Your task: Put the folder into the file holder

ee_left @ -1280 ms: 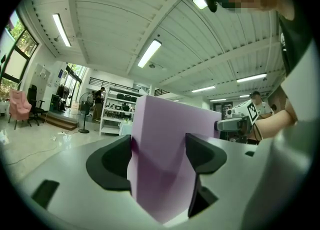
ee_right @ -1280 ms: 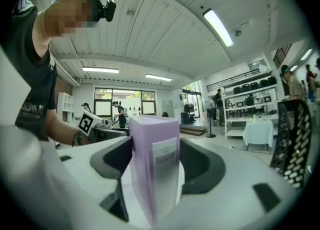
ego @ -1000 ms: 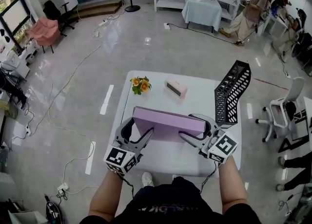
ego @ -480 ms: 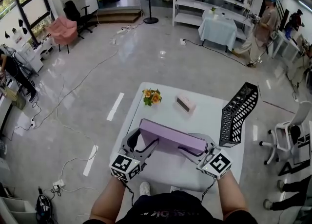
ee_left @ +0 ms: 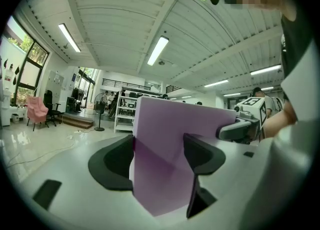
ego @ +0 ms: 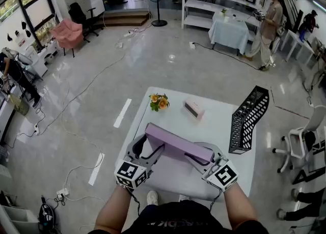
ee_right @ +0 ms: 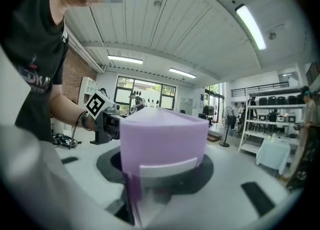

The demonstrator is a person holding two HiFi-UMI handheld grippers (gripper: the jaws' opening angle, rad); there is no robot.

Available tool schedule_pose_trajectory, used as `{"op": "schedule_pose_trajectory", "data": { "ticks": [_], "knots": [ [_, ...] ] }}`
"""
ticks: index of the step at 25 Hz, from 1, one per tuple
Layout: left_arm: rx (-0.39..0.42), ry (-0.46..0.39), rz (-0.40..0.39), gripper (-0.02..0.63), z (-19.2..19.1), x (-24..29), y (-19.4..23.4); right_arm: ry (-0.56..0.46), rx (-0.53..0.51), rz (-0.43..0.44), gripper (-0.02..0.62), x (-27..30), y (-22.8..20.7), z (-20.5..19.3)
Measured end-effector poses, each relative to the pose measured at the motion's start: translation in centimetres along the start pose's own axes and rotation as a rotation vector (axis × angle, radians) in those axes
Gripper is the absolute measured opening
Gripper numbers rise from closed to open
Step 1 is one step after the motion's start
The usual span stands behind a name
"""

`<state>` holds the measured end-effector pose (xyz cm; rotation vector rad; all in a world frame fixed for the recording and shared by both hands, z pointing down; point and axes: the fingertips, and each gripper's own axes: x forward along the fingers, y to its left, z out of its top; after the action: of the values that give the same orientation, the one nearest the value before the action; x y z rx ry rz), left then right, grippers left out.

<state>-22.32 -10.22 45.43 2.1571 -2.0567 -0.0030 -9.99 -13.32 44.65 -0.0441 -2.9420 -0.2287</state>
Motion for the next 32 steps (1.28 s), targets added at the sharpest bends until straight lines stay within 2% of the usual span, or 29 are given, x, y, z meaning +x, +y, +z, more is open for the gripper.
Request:
{"op": "schedule_pose_trajectory", "data": {
  "ticks": [4,8,11,15,21,25,32],
  "knots": [
    [0.008,0.0,0.032,0.297,-0.1,-0.5,0.1,0.006,-0.001,-0.046,0.172,-0.2,0.5,-0.1],
    [0.007,-0.018,0.04,0.199,0.2,-1.4,0.5,0.013,0.024,-0.124,0.166,-0.6,0.9,-0.3],
    [0.007,-0.014,0.007,0.13,0.4,-1.0,0.1,0.013,0.071,-0.197,0.163,-1.4,0.0,-0.5],
    [-0.008,-0.005,-0.058,0.005,0.2,-1.0,-0.9,0.01,0.128,-0.321,0.155,-3.0,-0.4,-0.8],
    [0.019,0.018,-0.197,0.003,0.1,0.8,-4.2,0.034,0.194,-0.517,0.149,-6.1,-1.6,-1.6],
    [0.024,0.028,-0.289,0.003,0.4,0.6,-6.7,0.03,0.229,-0.636,0.147,-8.6,-0.9,-0.9],
    [0.036,0.025,-0.431,0.003,0.4,0.9,-10.2,0.006,0.266,-0.794,0.146,-11.8,-0.1,-0.2]
  ]
}}
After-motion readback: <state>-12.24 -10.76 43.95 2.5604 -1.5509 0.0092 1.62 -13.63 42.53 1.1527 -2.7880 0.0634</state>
